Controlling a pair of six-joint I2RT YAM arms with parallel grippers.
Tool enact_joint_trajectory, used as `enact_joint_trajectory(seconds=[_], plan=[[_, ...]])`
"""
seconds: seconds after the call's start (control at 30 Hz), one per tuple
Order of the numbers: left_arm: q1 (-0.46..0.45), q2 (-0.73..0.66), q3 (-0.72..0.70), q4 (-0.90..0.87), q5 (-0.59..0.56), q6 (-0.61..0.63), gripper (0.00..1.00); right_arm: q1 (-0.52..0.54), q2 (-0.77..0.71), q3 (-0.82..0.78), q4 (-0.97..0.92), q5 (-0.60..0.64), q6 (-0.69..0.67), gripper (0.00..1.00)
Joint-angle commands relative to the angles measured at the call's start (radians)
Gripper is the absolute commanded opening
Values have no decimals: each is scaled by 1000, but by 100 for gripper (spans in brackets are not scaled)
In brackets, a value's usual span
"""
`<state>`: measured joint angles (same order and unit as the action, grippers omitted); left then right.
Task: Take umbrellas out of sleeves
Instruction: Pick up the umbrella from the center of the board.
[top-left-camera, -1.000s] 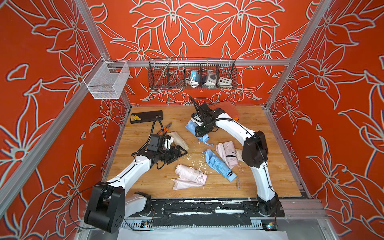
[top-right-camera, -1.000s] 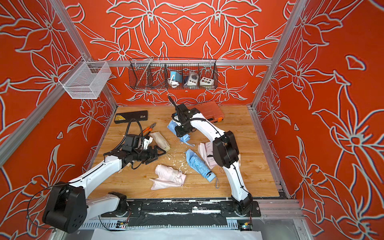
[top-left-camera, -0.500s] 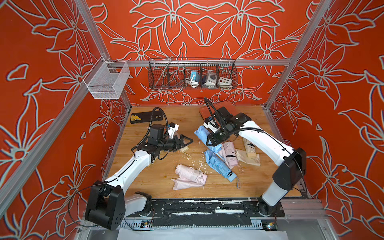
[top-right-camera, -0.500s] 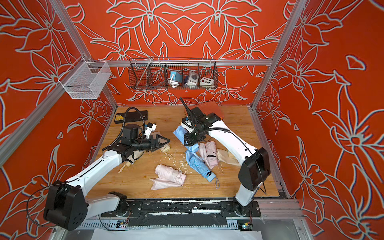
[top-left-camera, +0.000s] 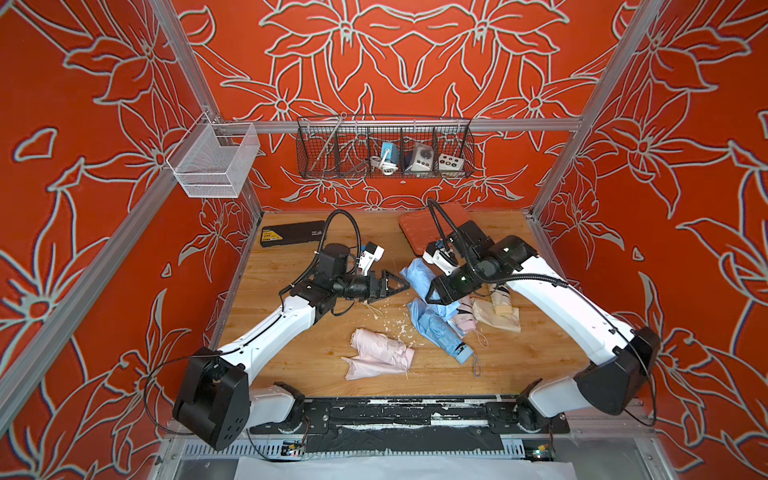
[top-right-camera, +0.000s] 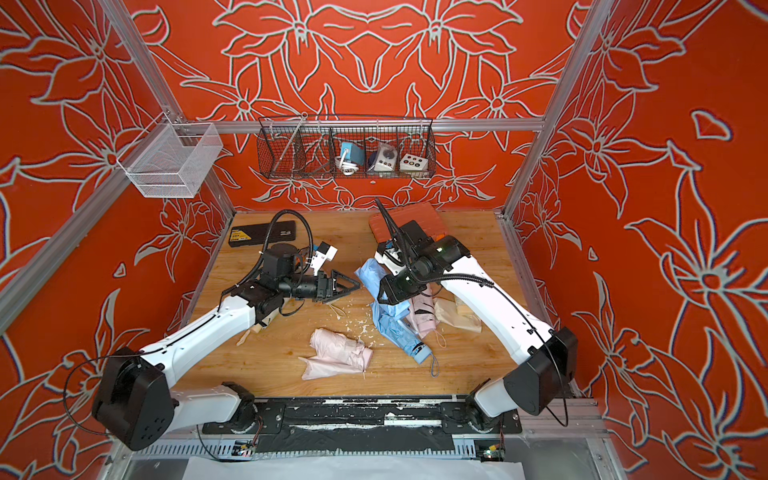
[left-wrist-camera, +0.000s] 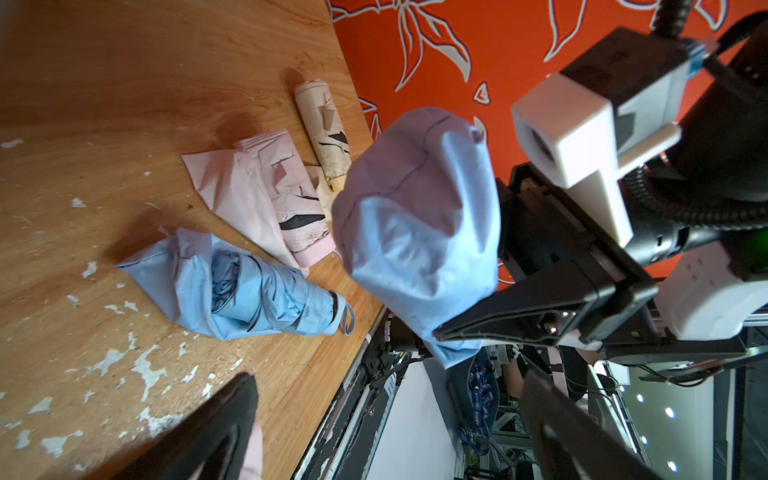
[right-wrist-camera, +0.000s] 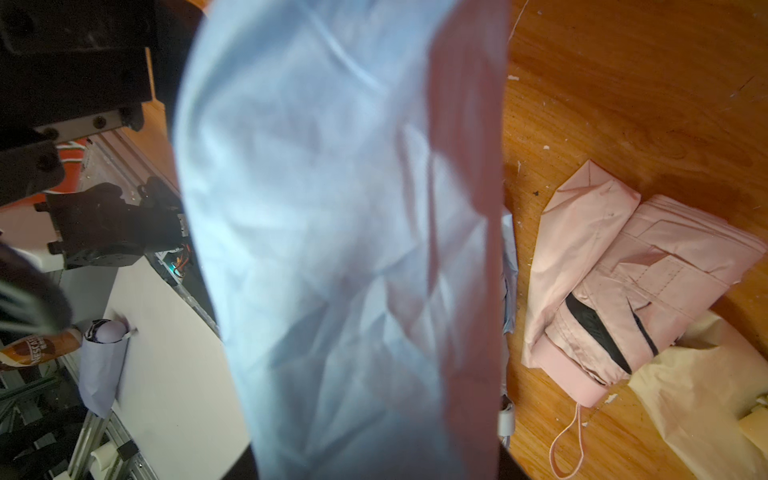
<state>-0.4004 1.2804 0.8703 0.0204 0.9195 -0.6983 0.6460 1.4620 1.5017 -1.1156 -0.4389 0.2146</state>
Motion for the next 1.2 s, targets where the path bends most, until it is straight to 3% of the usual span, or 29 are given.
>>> enact_joint_trajectory(seconds=[0.0, 0.3, 0.87, 1.17], plan=[[-9, 8, 35, 46, 25, -28, 98, 6, -31, 10, -13, -47, 13, 42], [-12, 9, 75, 90, -3, -110, 98, 7, -52, 17, 17, -121, 41, 41], [-14, -12, 80, 62, -34, -107, 94, 78, -38, 27, 74, -187, 55, 40], [-15, -25, 59, 46, -32, -101, 78, 102, 22, 84, 73, -187, 51, 40]])
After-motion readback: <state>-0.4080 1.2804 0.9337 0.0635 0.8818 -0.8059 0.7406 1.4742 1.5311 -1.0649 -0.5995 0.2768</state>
